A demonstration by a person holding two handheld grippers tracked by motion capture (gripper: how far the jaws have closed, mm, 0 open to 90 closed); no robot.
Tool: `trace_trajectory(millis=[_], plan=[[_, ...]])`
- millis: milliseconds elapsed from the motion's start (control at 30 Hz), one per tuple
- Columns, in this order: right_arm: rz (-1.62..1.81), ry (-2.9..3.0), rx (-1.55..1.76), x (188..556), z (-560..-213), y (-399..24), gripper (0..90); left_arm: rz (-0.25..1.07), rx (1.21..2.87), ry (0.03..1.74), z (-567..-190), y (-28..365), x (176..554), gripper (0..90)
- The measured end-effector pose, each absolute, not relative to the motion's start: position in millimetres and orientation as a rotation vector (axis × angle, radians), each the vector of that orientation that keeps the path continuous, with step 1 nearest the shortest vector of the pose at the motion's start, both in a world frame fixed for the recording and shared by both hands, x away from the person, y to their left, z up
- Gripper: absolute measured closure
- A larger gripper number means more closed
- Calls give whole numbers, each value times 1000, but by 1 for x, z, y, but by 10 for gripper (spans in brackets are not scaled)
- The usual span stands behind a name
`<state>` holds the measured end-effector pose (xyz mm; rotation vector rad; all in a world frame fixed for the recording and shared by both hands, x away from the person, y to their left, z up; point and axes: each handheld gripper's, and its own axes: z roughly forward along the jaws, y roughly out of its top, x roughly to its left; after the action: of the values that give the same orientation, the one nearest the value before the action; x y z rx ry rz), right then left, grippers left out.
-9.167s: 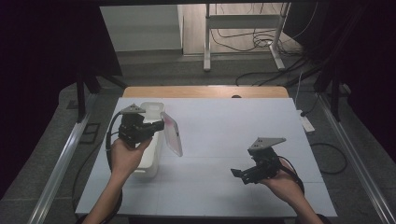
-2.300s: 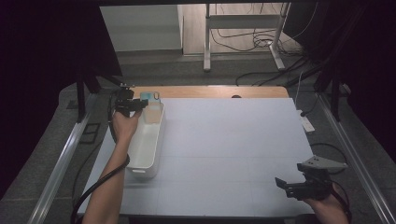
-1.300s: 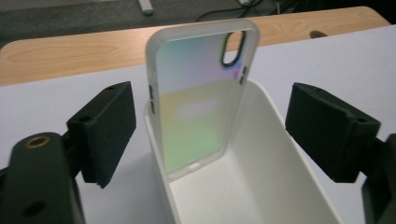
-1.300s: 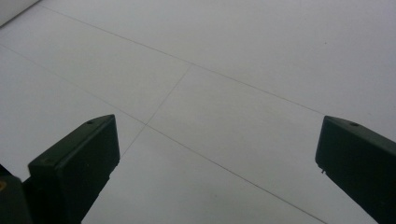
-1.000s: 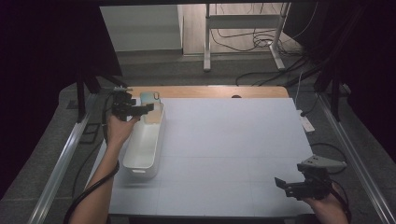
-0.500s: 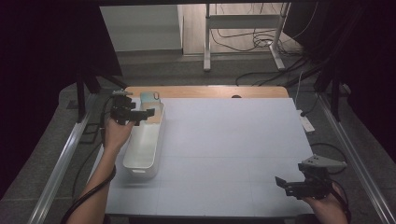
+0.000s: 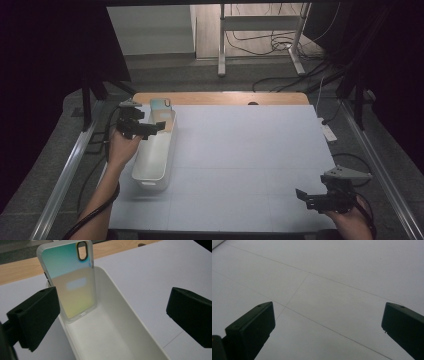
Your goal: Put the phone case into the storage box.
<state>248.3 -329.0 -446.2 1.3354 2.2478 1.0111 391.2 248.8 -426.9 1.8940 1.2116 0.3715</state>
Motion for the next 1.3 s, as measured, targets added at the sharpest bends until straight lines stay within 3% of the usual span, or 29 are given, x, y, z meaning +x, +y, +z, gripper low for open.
trace_trajectory(millis=[1300], plan=[[995,2256,1320,248,-446,-327,0,390,1872,1056,-425,241,330,0]])
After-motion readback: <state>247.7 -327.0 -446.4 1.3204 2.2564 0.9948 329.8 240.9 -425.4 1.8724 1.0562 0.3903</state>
